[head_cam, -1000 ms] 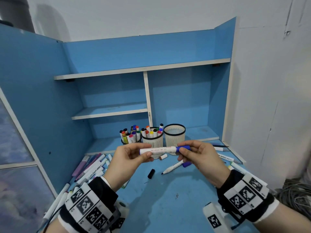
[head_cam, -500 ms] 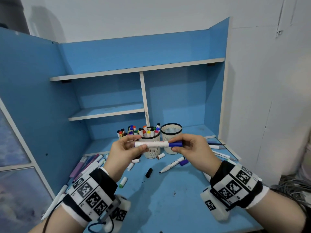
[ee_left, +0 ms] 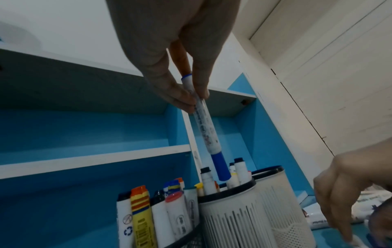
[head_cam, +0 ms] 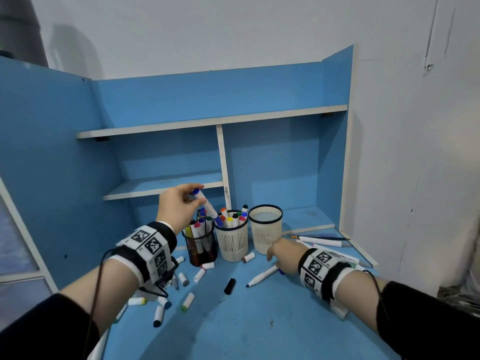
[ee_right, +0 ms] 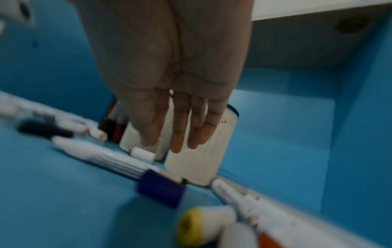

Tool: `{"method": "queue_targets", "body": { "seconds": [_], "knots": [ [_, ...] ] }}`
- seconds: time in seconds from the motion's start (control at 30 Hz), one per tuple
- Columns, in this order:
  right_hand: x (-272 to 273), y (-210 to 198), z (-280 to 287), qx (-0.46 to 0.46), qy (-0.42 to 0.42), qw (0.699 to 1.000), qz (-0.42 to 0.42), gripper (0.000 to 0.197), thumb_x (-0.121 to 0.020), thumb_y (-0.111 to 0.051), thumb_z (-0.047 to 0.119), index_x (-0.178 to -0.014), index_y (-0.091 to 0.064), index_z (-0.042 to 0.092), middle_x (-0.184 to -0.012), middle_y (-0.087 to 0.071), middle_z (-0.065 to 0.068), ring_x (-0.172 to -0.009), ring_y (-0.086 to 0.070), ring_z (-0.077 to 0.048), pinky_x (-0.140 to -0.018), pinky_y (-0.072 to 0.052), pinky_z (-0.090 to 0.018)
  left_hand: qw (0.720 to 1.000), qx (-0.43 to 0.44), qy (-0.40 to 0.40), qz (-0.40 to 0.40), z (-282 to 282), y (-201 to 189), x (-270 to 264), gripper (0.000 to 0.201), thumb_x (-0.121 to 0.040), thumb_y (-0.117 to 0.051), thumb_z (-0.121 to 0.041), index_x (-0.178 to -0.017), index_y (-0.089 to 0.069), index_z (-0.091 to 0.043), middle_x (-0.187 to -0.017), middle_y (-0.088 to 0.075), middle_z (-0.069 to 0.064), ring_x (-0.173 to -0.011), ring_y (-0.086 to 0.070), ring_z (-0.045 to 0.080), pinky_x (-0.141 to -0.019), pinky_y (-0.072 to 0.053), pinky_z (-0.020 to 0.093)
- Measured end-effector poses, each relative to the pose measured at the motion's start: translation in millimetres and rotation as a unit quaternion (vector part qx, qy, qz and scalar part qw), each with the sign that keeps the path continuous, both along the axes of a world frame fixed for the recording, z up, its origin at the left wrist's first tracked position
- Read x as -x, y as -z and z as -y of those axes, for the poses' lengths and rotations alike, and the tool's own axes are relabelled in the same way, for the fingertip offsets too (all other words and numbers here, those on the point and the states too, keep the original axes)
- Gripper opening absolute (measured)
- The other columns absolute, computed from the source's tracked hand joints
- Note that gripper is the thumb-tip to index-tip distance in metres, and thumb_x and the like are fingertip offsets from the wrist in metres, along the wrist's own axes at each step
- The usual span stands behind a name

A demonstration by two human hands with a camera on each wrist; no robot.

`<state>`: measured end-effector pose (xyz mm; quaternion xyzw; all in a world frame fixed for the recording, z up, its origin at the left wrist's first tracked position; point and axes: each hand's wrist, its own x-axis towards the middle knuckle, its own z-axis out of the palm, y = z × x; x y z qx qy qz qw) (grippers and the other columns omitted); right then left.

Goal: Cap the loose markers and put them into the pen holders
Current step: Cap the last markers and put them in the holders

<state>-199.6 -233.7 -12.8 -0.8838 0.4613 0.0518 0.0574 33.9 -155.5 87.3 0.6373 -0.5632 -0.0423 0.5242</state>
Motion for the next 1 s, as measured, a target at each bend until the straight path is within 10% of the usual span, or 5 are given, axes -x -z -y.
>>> {"method": "queue_targets", "body": {
  "seconds": [0.13,0.33,0.63,0.77,1.0],
  "knots": [
    [-13,-1,11,0.008,-0.037,0.995,-0.093,0.033,-0.089,-0.060,0.015,-0.121,-0.061,0.022,-0.131,-0.048,-0.009,-0.111,-0.056,-0.030,-0.081,-0.047,-0.034,1.000,-0.012,0.015,0.016,23,6,3,0.026,-0.083,-0.069,-0.006,-0.108,-0.069,-0.014,-0.090,-0.067,0.007,-0.074,-0.063,0.014,-0.062,-0.050,0.008],
    [-25,0,13,0.014,-0.068,0.990,-0.119,0.031,-0.088,-0.061,0.013,-0.119,-0.061,0.017,-0.125,-0.056,-0.010,-0.111,-0.055,-0.030,-0.082,-0.043,-0.032,0.989,-0.101,0.021,0.106,52,31,-1,0.034,-0.088,-0.061,-0.006,-0.120,-0.064,-0.016,-0.115,-0.065,0.006,-0.102,-0.061,0.019,-0.093,-0.045,0.025],
    [-13,-19,0,0.081,-0.072,0.983,0.146,0.021,-0.090,-0.059,0.017,-0.111,-0.063,0.022,-0.108,-0.051,0.000,-0.101,-0.054,-0.022,-0.083,-0.045,-0.033,0.918,-0.220,0.019,0.331,60,62,-3,0.040,-0.095,-0.049,-0.021,-0.133,-0.051,-0.033,-0.126,-0.058,0.002,-0.115,-0.054,0.024,-0.087,-0.048,0.033],
    [5,-22,-5,0.060,-0.016,0.968,0.245,0.019,-0.082,-0.068,0.007,-0.098,-0.070,0.017,-0.095,-0.048,0.005,-0.093,-0.054,-0.016,-0.079,-0.041,-0.018,0.938,-0.155,0.021,0.308,48,72,4,0.045,-0.091,-0.052,-0.013,-0.134,-0.050,-0.026,-0.127,-0.050,0.000,-0.122,-0.044,0.019,-0.092,-0.045,0.032],
    [39,-29,-24,-0.008,0.108,0.878,0.465,0.030,-0.067,-0.077,-0.003,-0.074,-0.066,0.024,-0.070,-0.058,0.001,-0.060,-0.049,-0.009,-0.054,-0.039,-0.007,0.929,-0.235,0.104,0.267,22,102,15,0.027,-0.087,-0.061,-0.018,-0.114,-0.064,-0.018,-0.096,-0.057,-0.005,-0.084,-0.054,0.010,-0.075,-0.044,0.019]
  ]
}}
